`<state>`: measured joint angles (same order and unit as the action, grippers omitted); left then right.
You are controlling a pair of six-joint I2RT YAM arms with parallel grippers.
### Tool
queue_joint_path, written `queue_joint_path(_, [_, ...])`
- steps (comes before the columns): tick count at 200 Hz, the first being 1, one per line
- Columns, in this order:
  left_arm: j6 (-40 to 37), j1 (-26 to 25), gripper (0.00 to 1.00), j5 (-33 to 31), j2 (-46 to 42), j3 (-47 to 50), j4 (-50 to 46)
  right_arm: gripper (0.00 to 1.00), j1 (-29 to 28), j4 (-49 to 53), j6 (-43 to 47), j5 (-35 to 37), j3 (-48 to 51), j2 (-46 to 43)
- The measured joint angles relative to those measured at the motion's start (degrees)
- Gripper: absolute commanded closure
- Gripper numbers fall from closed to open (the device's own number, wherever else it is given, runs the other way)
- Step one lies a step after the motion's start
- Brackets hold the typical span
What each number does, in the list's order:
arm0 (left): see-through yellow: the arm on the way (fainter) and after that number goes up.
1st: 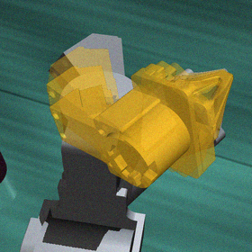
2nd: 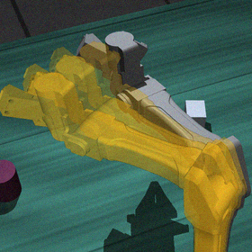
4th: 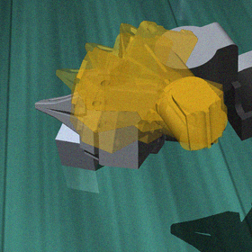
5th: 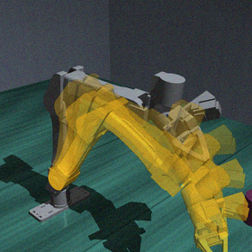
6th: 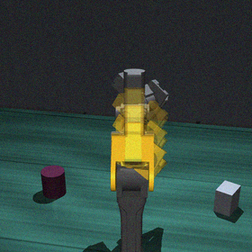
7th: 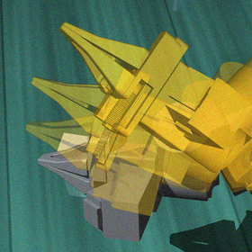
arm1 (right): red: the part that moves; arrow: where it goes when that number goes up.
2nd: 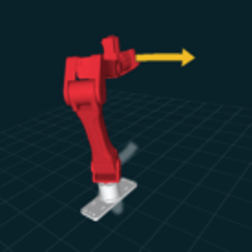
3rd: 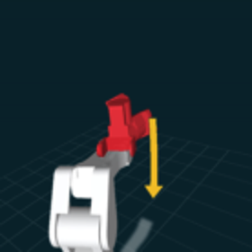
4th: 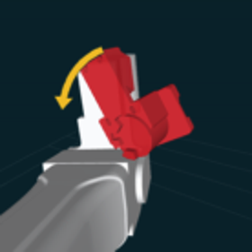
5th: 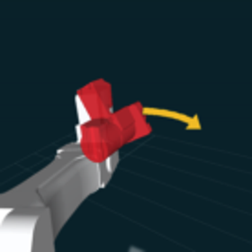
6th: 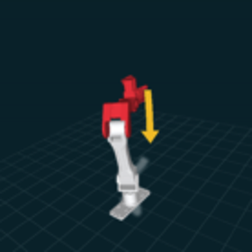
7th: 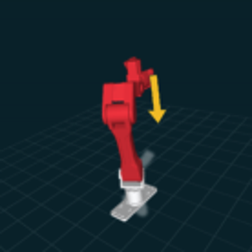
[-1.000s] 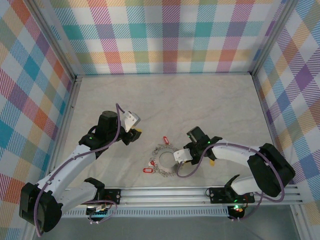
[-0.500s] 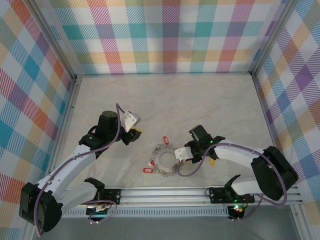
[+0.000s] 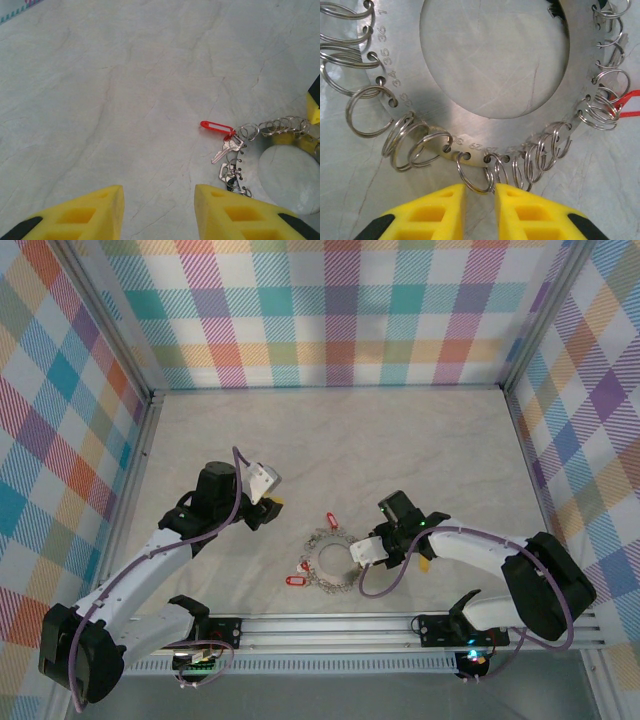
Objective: Put the keys on the keyring
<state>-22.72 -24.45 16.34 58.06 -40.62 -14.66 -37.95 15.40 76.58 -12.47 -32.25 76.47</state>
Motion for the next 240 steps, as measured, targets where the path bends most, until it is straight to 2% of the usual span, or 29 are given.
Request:
queue_joint_path(22, [0.0, 0.0, 0.59, -0.2, 0.0, 0.0, 0.0, 0.76, 0.0, -1.2, 0.3, 0.0, 0.0, 0.9])
queue_joint_path(65, [0.0, 0.0, 0.59, -0.4, 0.5, 0.0, 0.0, 0.91, -0.1, -2.1, 0.2, -0.3, 0.0, 1.6])
queue_joint_path(105, [0.0, 0.0, 0.59, -0.4, 0.8, 0.0, 0.0, 0.93, 0.0, -2.4, -3.7, -0.6, -0.5, 2.5])
queue_joint_path(149, [0.0, 0.0, 0.59, -0.4, 1.1, 0.0, 0.0, 0.86, 2.2, -1.7, -11.3, -2.4, -4.0, 4.9])
queue_joint_path(179, [0.0, 0.0, 0.59, -0.4, 1.2, 0.0, 0.0, 0.77, 3.7, -1.0, -14.3, -3.4, -4.7, 4.6])
queue_joint_path(240, [0.0, 0.0, 0.59, -0.4, 1.5, 0.0, 0.0, 0.71, 4.6, 4.2, -13.0, -5.2, -2.9, -3.9])
